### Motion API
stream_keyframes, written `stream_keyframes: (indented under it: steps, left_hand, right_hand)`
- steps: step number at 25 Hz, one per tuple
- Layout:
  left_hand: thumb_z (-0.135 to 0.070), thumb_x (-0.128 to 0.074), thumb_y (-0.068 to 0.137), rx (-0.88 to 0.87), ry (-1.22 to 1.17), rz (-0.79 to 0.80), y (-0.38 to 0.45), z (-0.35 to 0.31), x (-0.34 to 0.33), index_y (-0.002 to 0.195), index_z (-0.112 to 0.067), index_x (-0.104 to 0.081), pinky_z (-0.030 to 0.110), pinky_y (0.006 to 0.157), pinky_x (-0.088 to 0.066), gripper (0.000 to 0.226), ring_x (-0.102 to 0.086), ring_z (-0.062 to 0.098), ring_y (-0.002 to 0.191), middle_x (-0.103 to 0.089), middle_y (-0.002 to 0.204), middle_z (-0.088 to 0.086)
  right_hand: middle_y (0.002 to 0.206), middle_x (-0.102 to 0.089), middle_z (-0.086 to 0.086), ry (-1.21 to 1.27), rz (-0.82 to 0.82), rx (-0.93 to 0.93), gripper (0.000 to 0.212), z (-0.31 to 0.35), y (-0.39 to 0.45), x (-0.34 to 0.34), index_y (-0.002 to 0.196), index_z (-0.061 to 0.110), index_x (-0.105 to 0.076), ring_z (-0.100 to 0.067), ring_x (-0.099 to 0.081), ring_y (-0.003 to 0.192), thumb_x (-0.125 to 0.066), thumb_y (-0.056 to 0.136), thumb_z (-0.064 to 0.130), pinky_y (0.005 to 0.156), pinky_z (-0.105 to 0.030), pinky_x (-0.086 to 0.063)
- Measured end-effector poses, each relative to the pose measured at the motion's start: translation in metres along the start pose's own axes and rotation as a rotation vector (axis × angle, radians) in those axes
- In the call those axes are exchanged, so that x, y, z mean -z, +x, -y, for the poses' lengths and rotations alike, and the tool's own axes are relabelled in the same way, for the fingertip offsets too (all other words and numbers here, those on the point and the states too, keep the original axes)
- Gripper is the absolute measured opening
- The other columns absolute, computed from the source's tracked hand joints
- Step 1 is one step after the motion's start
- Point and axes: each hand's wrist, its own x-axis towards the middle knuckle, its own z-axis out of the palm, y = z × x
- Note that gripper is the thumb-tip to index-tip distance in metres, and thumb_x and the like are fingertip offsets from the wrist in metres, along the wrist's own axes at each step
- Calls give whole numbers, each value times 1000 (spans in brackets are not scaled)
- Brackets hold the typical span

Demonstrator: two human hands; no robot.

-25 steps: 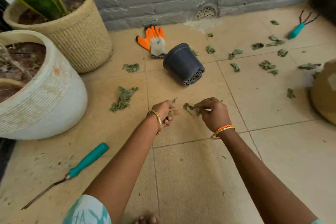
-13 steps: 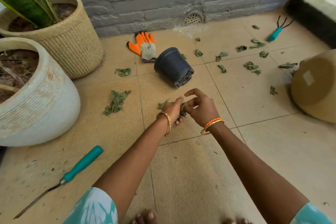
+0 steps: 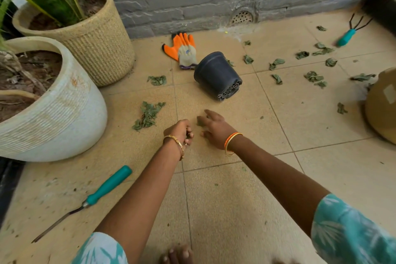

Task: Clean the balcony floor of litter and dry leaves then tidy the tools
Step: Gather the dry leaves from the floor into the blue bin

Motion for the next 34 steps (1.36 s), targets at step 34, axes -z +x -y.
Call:
stream_keyframes:
  steps: [34]
  left_hand:
    - [-22,-42,99,1,-414,-93,74,-71,115,66,-15,-43,12,31,-25,33,-60,12,43,-56,53,-1]
  right_hand:
    - [105,-60,-26,-349,-314,293,26,94,215,-6,106,-11,-58,-38,-55,102,-43,85,-11,78,-42,-48]
